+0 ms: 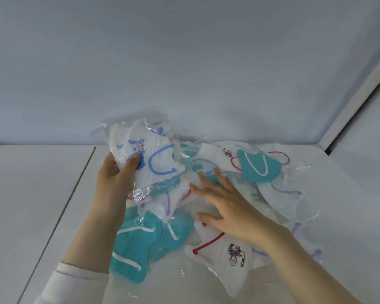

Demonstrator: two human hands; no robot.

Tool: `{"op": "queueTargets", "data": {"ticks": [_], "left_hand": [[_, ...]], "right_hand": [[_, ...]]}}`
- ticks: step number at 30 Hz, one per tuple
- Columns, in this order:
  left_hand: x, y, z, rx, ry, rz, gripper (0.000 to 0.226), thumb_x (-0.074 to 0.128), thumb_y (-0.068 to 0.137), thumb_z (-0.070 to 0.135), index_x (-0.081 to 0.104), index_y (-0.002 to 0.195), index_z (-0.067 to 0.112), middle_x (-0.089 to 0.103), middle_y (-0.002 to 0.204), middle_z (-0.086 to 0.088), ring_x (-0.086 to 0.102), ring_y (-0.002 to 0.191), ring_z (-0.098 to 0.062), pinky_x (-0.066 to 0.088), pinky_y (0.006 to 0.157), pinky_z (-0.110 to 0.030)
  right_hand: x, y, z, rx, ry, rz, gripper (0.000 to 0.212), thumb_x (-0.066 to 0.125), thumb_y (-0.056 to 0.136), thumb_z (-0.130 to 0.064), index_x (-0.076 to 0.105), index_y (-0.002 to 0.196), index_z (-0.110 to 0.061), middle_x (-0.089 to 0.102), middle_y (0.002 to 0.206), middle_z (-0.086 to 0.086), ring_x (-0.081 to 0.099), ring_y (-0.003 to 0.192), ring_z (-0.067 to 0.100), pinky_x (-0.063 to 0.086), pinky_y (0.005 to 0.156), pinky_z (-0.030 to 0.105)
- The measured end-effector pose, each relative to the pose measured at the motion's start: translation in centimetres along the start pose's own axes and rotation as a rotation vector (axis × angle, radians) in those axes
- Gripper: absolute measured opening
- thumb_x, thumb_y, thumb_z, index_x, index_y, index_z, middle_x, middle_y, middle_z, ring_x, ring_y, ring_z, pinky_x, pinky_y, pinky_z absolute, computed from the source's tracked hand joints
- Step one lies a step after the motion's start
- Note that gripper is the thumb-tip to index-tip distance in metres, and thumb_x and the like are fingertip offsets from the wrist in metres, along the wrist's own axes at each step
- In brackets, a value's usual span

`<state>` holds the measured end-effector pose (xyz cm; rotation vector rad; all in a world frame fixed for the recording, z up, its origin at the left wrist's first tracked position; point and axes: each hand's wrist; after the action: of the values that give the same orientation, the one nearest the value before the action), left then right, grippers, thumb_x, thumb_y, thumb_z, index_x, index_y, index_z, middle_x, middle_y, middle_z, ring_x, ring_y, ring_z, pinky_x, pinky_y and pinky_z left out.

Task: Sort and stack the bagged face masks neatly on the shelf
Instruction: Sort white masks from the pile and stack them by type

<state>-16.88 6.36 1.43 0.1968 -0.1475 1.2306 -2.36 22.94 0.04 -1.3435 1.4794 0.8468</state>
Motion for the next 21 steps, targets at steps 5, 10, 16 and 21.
{"op": "queueTargets", "data": {"ticks": [5, 10, 16, 21], "left_hand": [[0.2, 0.0, 0.3, -0.023, -0.018, 0.043, 0.009, 0.054, 0.094, 0.014, 0.059, 0.097, 0.02, 0.07, 0.076, 0.006, 0.066, 0.059, -0.006, 0.049, 0.045, -0.021], [0.8, -0.7, 0.5, -0.018, 0.011, 0.014, 0.01, 0.052, 0.095, 0.012, 0.058, 0.102, 0.016, 0.067, 0.082, 0.0, 0.064, 0.053, -0.005, 0.042, 0.037, -0.018], [1.0, -0.9, 0.3, -0.024, 0.009, 0.01, 0.012, 0.052, 0.095, 0.012, 0.058, 0.105, 0.015, 0.068, 0.085, -0.001, 0.066, 0.058, -0.007, 0.046, 0.041, -0.019], [1.9, -0.8, 0.2, -0.036, 0.012, 0.014, 0.01, 0.054, 0.094, 0.015, 0.059, 0.102, 0.019, 0.068, 0.084, 0.001, 0.066, 0.062, -0.008, 0.048, 0.046, -0.019]], "right_hand": [[-0.9, 0.0, 1.0, 0.079, -0.025, 0.109, 0.065, 0.045, 0.09, -0.049, 0.016, 0.147, -0.035, 0.001, 0.157, -0.013, -0.019, 0.141, 0.009, -0.008, 0.108, 0.025], [-0.7, 0.2, 1.4, 0.156, -0.14, 0.082, 0.063, 0.034, 0.093, -0.054, 0.015, 0.148, -0.03, 0.006, 0.158, -0.008, 0.002, 0.146, 0.017, 0.007, 0.117, 0.033], [-1.5, -1.8, 3.2, 0.106, 0.014, 0.365, 0.04, 0.046, 0.092, -0.042, 0.054, 0.128, -0.027, 0.062, 0.12, -0.009, 0.056, 0.105, 0.003, 0.046, 0.087, 0.016], [-1.9, -1.1, 6.8, 0.308, -0.012, 0.399, 0.045, 0.046, 0.094, -0.041, 0.045, 0.137, -0.026, 0.041, 0.145, -0.005, 0.035, 0.135, 0.017, 0.032, 0.106, 0.028]]}}
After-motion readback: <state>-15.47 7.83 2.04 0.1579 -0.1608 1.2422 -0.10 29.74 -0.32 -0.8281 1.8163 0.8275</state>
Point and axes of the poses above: each hand's wrist, its own y-axis towards the middle knuckle, its own x-axis out of the palm, z = x × y
